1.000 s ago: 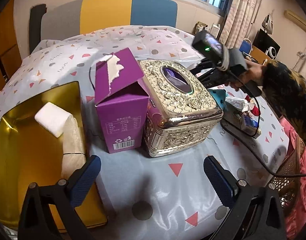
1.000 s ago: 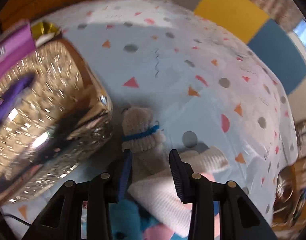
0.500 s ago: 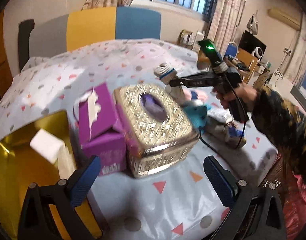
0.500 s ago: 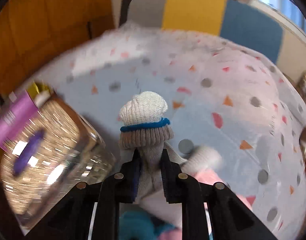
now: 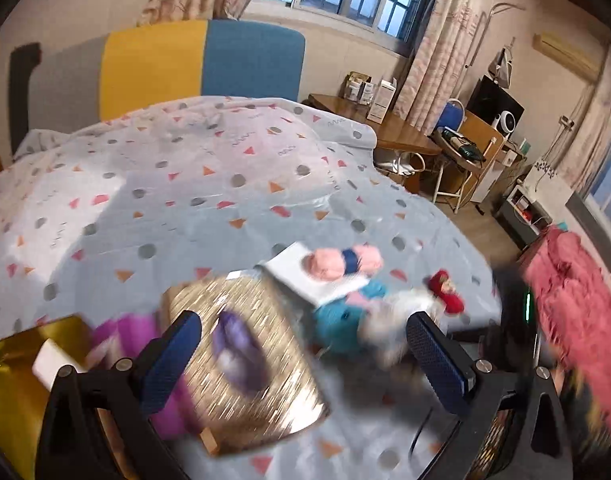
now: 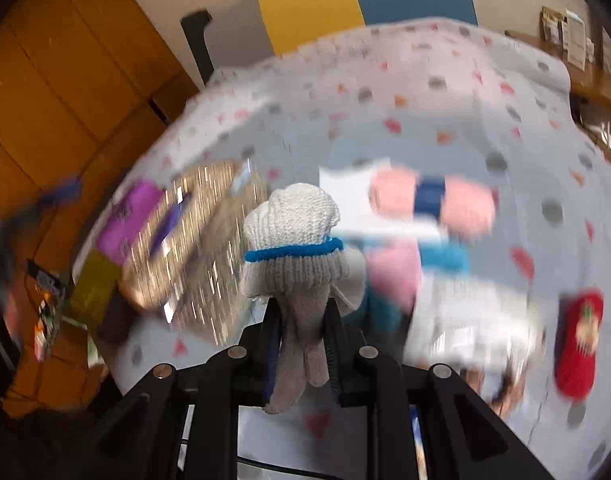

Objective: Organize soft objects
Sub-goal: 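Grasp the white cloth under the pink towel roll with the left tool while the right tool holds the sock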

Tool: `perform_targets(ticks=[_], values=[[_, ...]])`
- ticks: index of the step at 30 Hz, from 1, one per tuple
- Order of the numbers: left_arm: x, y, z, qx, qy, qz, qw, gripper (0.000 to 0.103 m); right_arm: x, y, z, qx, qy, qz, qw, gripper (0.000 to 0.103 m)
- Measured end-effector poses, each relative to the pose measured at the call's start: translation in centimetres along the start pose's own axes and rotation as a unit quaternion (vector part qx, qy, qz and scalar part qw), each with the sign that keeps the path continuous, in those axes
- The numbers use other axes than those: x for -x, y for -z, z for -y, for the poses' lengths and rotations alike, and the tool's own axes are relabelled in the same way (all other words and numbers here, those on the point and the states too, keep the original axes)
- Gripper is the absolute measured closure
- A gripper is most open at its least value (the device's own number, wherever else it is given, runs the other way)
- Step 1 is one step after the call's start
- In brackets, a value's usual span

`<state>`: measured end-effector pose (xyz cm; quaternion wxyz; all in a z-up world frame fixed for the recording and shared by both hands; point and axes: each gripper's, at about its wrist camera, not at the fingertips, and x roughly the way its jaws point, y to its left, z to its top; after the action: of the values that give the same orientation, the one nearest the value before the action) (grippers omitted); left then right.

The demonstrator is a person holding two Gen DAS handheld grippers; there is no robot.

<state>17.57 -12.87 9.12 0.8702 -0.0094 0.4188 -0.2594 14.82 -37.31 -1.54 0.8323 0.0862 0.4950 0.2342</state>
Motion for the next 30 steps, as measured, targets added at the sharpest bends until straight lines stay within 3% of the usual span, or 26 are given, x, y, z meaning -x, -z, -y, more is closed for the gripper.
perform_targets(ticks=[2,3,8,12,13,17,19,23,24,25,27,30], values=[[-2.5,-2.0,1.2,0.001,0.004,-0.022,0.9997,0.003,-0.6,1.6,-0.2,0.0,-0.005,-0.023,1.0,0.082],[-4.2,-3.0,1.8,0.007,0.007,-0.038,0.9992,0.01,-1.2,2.1,-0.5,-0.001,-0.008,-0.049,0.999,0.082],[-10.9,-5.0,4.0,0.028,0.031,-0.112,0.9928,0.016,-2.1,2.8,-1.8,0.04,-0.004,-0.068,0.997,0.082],[-16.0,-4.9,6.1,-0.026,0.006,-0.169,0.9852,0.022,-2.1,2.9,-2.5,0.064,-0.011,-0.068,0.996,0.082],[-17.1,-4.7,6.6,-0.042,0.001,-0.184,0.9821,0.032,-2.0,3.0,-2.9,0.074,-0.009,-0.068,0.995,0.082],[-21.5,-3.2,7.9,-0.085,-0.016,-0.249,0.9648,0.036,-1.9,3.1,-3.7,0.09,-0.022,-0.064,0.994,0.082],[-23.1,-2.6,8.2,-0.095,-0.026,-0.265,0.9593,0.037,-1.8,3.0,-3.7,0.091,-0.026,-0.061,0.994,0.082],[-25.2,-1.8,8.1,-0.109,-0.054,-0.267,0.956,0.038,-1.7,2.7,-3.4,0.085,-0.037,-0.05,0.994,0.082],[-25.7,-1.7,7.9,-0.105,-0.053,-0.269,0.9558,0.044,-1.6,2.7,-3.3,0.084,-0.041,-0.046,0.995,0.082],[-26.0,-1.6,7.7,-0.101,-0.048,-0.273,0.9555,0.063,-1.5,2.6,-3.4,0.083,-0.042,-0.045,0.995,0.082],[-26.1,-1.6,7.3,-0.088,-0.045,-0.269,0.9581,0.084,-1.7,2.5,-3.3,0.082,-0.038,-0.044,0.995,0.082],[-25.5,-1.8,6.8,-0.082,-0.033,-0.257,0.9623,0.097,-1.9,2.5,-2.8,0.076,-0.036,-0.044,0.995,0.082]])
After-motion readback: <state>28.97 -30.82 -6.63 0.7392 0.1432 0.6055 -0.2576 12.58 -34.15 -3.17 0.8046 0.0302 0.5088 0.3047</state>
